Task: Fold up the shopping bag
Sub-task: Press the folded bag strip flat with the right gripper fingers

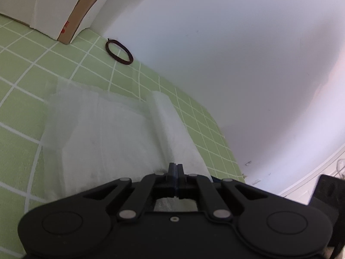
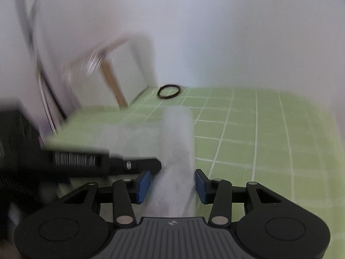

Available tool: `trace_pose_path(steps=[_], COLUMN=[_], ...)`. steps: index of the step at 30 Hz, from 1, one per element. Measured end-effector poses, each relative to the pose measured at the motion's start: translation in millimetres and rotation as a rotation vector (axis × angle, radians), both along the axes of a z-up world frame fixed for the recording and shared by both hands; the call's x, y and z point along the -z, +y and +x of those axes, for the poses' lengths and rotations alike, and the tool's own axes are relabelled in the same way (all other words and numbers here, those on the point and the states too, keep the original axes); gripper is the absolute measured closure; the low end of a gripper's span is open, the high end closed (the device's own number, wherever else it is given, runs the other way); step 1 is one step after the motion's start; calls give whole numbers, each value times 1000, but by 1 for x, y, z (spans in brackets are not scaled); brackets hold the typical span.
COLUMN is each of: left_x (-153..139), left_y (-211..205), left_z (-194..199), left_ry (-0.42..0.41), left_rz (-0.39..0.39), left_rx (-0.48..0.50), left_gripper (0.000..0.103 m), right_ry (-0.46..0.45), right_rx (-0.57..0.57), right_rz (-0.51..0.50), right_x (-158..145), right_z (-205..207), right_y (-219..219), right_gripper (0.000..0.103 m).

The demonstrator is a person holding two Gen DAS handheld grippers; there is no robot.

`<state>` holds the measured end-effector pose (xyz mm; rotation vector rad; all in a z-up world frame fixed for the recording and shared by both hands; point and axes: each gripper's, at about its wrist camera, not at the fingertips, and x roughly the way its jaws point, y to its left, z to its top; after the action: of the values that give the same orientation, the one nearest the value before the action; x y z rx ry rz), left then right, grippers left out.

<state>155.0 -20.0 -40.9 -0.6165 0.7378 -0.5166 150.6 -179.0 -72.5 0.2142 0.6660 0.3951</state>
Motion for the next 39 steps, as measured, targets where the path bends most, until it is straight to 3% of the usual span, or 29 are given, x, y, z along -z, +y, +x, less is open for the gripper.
trace_pose_path(steps=[3,5,7,9,11,13,18,22,28,34,39], left_x=[1,1,1,2,2,3,4,5,5,6,7], left_y=[0,0,0,-1,-2,-3,-10,-11,-10,-9,-4], left_z=[-1,-1,-1,-1,-1,-2,-8,-10,-10,-7,0], left_ry=[1,3,6,12,20,28,12,5,27,59,82], left_rz=[-1,-3,-6,-11,-19,-28,-21,-19,-35,-54,-69], left_rx=[-7,-10,-14,-22,-32,-42,-71,-69,-77,-75,-33], left_gripper=[101,101,101,101,101,101,101,101,101,101,101], right_ry=[88,118,124,130,140,139,104,112,76,-108,-223], right_rx=[59,79,81,77,74,69,48,42,29,-89,-182], right_rz=[331,411,411,418,471,501,361,323,125,-470,-817], right_x=[11,18,22,23,23,23,13,15,2,-15,-1], right_z=[6,9,10,12,14,18,13,11,6,-21,-37], right_y=[-37,-48,-51,-49,-50,-49,-37,-36,-13,62,102], right_gripper=[58,71,79,81,89,89,86,86,89,90,90])
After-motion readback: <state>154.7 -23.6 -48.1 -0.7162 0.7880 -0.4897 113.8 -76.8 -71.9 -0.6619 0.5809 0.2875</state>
